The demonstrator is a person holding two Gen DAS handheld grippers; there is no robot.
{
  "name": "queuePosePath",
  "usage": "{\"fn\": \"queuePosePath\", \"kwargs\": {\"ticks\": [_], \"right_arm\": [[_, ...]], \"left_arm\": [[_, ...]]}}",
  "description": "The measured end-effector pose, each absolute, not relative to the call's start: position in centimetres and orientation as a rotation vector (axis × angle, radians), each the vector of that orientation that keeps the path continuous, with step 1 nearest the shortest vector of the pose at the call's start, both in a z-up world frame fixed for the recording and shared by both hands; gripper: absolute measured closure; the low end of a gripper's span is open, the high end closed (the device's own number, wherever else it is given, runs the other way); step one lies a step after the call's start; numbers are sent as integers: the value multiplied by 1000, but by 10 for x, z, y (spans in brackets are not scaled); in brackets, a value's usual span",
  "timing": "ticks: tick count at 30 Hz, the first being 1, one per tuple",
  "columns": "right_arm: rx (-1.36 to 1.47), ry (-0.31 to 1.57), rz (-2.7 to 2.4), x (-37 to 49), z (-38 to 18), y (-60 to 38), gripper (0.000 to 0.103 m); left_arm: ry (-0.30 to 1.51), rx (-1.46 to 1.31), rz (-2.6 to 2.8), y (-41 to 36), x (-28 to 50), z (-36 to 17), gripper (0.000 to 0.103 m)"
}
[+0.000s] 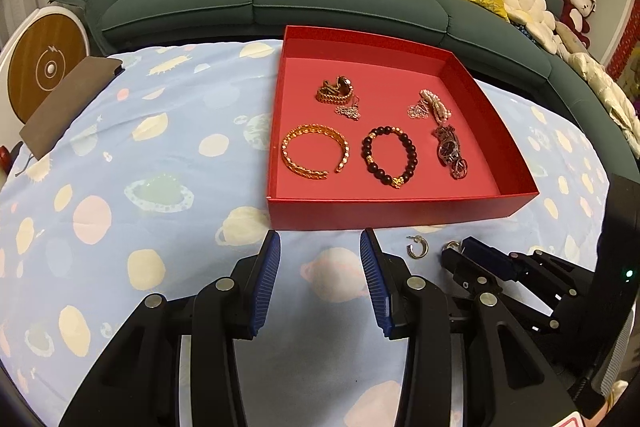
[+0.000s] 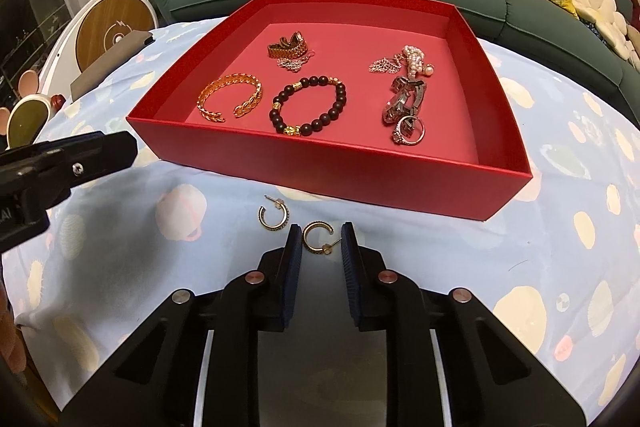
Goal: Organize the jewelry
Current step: 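Grasp one gold hoop earring with the left gripper while the right gripper grasps the other, then carry both gold hoop earrings over the red box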
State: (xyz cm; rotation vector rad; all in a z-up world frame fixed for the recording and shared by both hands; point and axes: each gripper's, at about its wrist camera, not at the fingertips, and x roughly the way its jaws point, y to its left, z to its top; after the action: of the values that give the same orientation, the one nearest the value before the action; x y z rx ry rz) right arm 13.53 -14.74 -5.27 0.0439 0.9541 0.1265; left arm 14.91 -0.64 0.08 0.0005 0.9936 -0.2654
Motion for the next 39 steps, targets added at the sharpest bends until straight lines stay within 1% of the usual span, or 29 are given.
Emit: {"fn": "queuePosePath", "kwargs": {"ticks": [7,16,23,25,26,27,32,39], "right_arm": [[100,966,93,125,-42,-172,84],[137,982,76,118,-45,-196,84],[157,982,71,113,-45,-212,84],[161,983,68,113,-46,-215,84],[164,983,67,113,-46,-216,84],[165,983,67,113,-46,-216,84],[166,971,73,111,-42,-216,84],[165,946,92,107,-30,-211,84]], "left_arm": [[1033,17,-339,-38,150,-21,64],[1041,49,-364,-74,157,-42,64],[981,117,-348,-92,153,-46,65],[966,141,-340,-94,151,-47,75],[962,147,-341,-95,151,-47,84],[964,144,-343,-94,151,-47,88],[992,106,-370,-87,153,-43,88],[969,67,-390,-70,143,-24,89]]}}
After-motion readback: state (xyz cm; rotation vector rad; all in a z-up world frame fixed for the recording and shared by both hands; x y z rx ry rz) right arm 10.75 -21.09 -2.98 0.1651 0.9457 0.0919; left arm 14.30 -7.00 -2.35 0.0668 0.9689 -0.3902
